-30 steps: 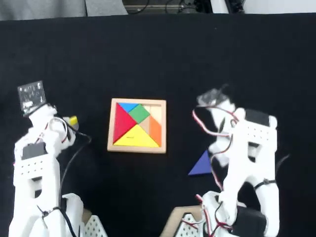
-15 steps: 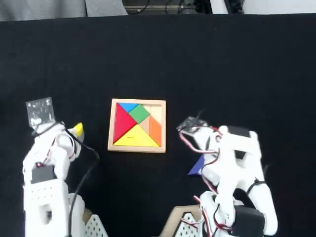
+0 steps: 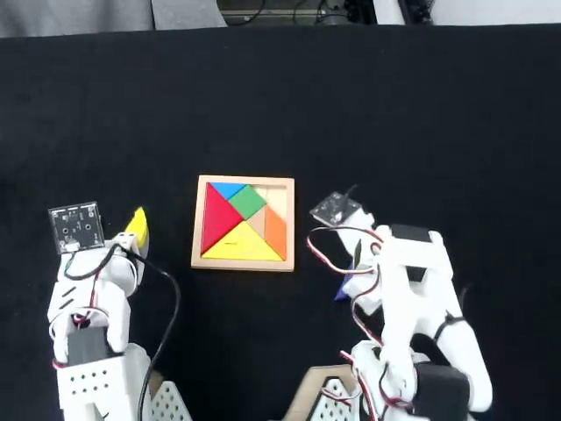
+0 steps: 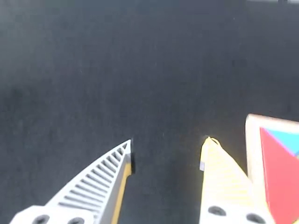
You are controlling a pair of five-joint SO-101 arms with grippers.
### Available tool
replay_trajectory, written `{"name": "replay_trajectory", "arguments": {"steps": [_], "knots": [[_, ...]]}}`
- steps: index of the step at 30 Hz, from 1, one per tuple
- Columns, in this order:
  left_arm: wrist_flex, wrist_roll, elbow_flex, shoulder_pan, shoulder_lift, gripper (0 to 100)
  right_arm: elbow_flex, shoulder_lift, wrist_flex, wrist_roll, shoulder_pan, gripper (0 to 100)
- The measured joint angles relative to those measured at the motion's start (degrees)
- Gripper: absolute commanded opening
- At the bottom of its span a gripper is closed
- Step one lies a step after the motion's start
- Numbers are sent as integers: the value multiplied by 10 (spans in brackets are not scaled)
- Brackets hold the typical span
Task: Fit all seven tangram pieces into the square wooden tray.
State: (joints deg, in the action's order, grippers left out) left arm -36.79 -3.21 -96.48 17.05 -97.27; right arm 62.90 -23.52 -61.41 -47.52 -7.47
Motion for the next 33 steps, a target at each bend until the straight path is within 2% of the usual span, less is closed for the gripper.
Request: {"name": "replay_trajectory", "arguments": {"steps": [5, 14, 17, 23, 29, 33], "knots": [[-18, 0, 1, 0, -42, 241, -39, 86, 43, 30, 1, 11], [-33, -4, 1, 0, -54, 241, -227, 288, 40, 37, 31, 11], [-33, -4, 1, 0, -54, 241, -286, 329, 1, 39, 47, 11], [-33, -4, 1, 0, -54, 241, -339, 327, -43, 64, 48, 11], [-33, -4, 1, 0, -54, 241, -364, 240, -105, 67, 43, 11], [-33, -4, 1, 0, -54, 241, -357, 210, -99, 71, 43, 11]]}}
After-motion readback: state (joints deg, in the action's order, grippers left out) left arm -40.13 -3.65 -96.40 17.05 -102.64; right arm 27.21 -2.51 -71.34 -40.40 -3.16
